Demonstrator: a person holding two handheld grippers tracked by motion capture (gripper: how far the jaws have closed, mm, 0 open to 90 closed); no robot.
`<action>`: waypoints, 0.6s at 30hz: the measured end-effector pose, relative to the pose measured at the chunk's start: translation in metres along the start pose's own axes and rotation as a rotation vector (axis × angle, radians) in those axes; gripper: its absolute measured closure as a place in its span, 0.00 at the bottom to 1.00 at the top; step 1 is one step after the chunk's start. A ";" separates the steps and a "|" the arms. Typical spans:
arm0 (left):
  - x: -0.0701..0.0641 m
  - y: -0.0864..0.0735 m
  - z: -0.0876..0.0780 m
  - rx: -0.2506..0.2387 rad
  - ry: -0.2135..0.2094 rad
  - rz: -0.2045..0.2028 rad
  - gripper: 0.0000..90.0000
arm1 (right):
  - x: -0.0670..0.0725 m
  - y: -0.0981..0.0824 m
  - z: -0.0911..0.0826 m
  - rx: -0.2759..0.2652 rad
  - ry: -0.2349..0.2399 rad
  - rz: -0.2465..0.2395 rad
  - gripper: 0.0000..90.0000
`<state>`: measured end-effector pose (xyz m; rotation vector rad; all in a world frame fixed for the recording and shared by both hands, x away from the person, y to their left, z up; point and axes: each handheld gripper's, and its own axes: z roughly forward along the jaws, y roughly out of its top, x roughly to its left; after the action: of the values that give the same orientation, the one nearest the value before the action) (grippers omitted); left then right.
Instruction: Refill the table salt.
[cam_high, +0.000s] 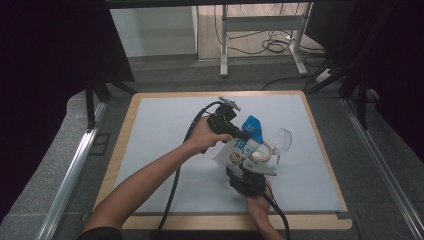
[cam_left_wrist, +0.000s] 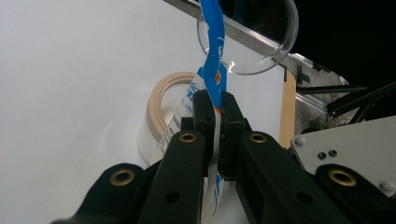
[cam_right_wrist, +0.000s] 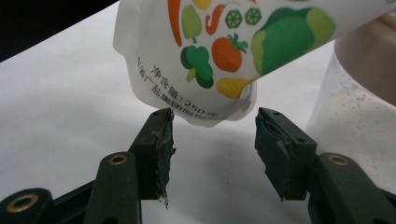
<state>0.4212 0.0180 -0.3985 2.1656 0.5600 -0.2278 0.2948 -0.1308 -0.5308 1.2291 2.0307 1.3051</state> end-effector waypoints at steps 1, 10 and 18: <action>0.000 0.000 0.000 0.000 -0.001 -0.001 0.99 | 0.000 0.000 0.000 -0.001 -0.001 -0.001 0.53; 0.006 -0.009 -0.003 -0.026 0.005 -0.020 0.99 | -0.006 -0.002 -0.004 -0.003 -0.004 0.005 0.53; 0.010 -0.017 -0.007 -0.053 0.008 -0.040 1.00 | -0.008 -0.003 -0.005 0.000 -0.001 0.005 0.52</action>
<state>0.4215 0.0356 -0.4101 2.1062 0.6076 -0.2236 0.2936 -0.1406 -0.5320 1.2351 2.0277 1.3063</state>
